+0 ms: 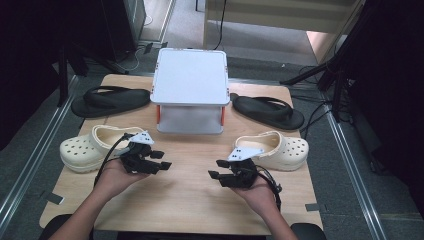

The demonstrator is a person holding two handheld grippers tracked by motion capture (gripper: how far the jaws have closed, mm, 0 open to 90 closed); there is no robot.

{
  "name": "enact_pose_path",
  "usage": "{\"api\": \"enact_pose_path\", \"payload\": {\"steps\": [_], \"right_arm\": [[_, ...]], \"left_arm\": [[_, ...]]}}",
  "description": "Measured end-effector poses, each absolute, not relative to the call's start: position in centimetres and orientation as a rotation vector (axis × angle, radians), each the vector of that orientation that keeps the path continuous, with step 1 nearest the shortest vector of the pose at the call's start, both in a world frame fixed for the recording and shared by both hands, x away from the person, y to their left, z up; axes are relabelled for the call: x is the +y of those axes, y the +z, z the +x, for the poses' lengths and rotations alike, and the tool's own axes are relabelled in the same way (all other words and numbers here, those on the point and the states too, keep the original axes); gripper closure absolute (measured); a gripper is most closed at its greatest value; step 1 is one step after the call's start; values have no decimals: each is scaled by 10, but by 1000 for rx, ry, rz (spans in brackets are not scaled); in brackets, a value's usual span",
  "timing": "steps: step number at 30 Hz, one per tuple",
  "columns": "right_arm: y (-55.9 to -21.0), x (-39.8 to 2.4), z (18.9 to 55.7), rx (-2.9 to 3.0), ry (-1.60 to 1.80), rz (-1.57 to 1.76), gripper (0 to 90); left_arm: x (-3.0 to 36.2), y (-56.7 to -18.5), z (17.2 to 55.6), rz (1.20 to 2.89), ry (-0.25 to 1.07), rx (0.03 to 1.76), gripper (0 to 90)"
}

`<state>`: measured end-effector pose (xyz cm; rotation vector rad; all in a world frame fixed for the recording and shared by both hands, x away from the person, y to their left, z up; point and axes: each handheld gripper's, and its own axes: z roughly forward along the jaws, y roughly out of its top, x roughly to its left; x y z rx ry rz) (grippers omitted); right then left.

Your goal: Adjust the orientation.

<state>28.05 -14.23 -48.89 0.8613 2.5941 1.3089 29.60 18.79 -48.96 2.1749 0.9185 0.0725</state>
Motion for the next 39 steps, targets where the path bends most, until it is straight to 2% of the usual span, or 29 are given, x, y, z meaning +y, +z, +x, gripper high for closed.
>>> {"api": "enact_pose_path", "payload": {"steps": [9, 22, 39], "right_arm": [[-489, -144, 279, 2595, 1272, 812, 505], [-487, -139, 280, 2618, 1263, 804, 501], [-485, -130, 281, 2656, 1270, 775, 505]], "left_arm": [[193, -486, 297, 2180, 131, 932, 453], [204, -481, 292, 2142, 122, 963, 449], [244, -449, 287, 2144, 191, 1055, 449]]}}
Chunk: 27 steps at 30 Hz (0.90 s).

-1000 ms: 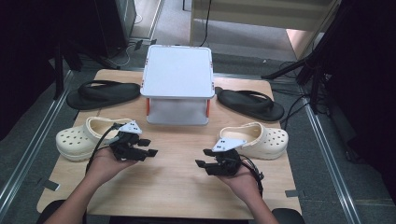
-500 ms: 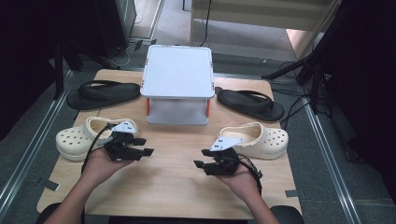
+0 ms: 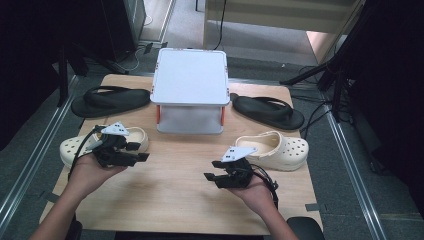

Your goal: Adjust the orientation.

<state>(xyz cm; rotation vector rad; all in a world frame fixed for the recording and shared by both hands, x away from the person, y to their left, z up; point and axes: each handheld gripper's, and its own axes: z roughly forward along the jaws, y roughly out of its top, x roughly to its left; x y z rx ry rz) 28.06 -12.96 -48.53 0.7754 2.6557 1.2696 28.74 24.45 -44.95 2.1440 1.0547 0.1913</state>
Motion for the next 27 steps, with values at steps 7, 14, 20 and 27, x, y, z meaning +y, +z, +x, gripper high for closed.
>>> {"api": "enact_pose_path", "payload": {"steps": [7, 14, 20, 27], "right_arm": [[-487, -128, 281, 2670, 1273, 789, 505], [-487, -129, 280, 2668, 1275, 798, 506], [-487, -130, 280, 2673, 1267, 812, 506], [-488, -131, 281, 2673, 1266, 809, 506]], "left_arm": [[273, -433, 292, 2117, 242, 1102, 449], [301, -418, 301, 2095, 253, 1154, 445], [322, -410, 309, 2104, 290, 1181, 421], [345, -407, 319, 2095, 319, 1228, 394]]}}
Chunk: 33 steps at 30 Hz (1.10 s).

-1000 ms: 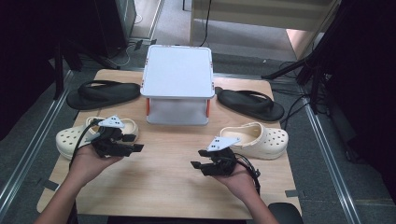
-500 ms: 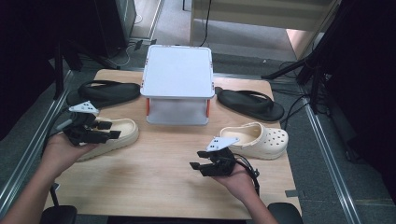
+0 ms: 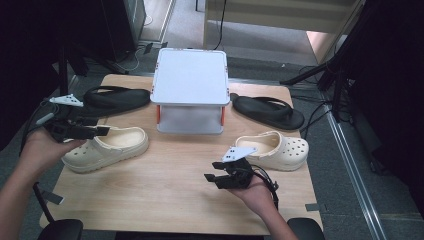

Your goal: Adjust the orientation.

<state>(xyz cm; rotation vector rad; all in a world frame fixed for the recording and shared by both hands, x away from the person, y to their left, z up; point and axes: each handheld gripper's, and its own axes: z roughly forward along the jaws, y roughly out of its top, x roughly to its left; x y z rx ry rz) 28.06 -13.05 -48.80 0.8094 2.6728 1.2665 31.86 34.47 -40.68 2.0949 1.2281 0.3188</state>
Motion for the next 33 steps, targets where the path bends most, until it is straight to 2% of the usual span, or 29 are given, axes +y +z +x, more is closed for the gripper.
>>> {"api": "enact_pose_path", "payload": {"steps": [12, 21, 33], "right_arm": [[-489, -129, 281, 2678, 1249, 804, 503], [-491, -128, 281, 2684, 1223, 808, 503], [-491, -128, 281, 2684, 1206, 801, 502]], "left_arm": [[380, -425, 334, 2090, 343, 1338, 400], [373, -447, 353, 2146, 304, 1354, 423], [363, -462, 368, 2219, 257, 1353, 516]]}}
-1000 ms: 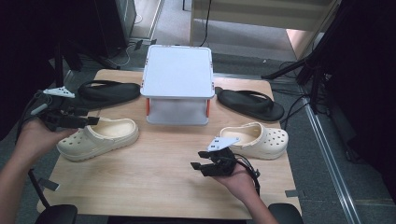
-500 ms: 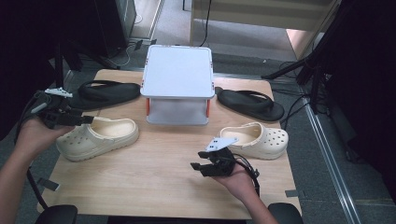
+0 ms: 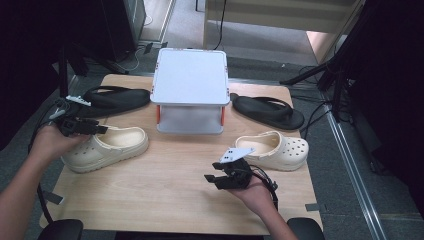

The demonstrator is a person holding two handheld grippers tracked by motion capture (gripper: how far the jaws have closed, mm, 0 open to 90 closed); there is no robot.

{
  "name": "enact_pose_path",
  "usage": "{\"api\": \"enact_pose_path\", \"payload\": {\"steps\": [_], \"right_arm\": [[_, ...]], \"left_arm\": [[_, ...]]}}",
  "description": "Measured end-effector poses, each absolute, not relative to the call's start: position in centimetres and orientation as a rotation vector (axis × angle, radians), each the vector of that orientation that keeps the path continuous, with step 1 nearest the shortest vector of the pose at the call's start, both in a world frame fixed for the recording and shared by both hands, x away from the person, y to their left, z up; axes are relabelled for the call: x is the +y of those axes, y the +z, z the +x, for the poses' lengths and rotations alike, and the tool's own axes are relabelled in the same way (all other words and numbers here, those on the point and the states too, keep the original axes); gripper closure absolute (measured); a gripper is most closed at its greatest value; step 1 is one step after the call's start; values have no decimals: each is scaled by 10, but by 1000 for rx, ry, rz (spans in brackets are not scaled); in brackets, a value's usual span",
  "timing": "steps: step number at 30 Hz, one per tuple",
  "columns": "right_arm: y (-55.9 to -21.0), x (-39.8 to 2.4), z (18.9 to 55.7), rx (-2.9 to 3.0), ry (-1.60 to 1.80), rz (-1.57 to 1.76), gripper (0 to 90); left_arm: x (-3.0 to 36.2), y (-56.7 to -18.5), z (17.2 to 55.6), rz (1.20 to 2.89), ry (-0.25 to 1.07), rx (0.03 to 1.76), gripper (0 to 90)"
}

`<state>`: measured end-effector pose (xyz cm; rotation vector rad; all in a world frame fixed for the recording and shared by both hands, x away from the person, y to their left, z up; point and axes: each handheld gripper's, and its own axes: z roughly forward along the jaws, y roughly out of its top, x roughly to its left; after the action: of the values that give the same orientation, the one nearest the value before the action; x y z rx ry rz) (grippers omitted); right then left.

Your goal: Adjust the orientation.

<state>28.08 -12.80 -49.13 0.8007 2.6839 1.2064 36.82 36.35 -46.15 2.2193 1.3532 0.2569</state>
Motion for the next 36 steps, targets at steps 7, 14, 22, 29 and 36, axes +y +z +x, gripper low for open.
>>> {"api": "enact_pose_path", "payload": {"steps": [7, 14, 22, 29, 36], "right_arm": [[-491, -128, 280, 2687, 1194, 794, 501], [-491, -129, 280, 2681, 1199, 786, 500], [-491, -129, 281, 2683, 1205, 793, 501], [-490, -129, 281, 2671, 1233, 805, 505], [-488, -130, 281, 2659, 1245, 818, 506]], "left_arm": [[350, -471, 374, 2346, 242, 1317, 611], [349, -468, 374, 2379, 236, 1286, 700], [359, -460, 369, 2373, 207, 1287, 772], [369, -444, 359, 2314, 202, 1281, 783], [362, -416, 349, 2311, 226, 1228, 784]]}}
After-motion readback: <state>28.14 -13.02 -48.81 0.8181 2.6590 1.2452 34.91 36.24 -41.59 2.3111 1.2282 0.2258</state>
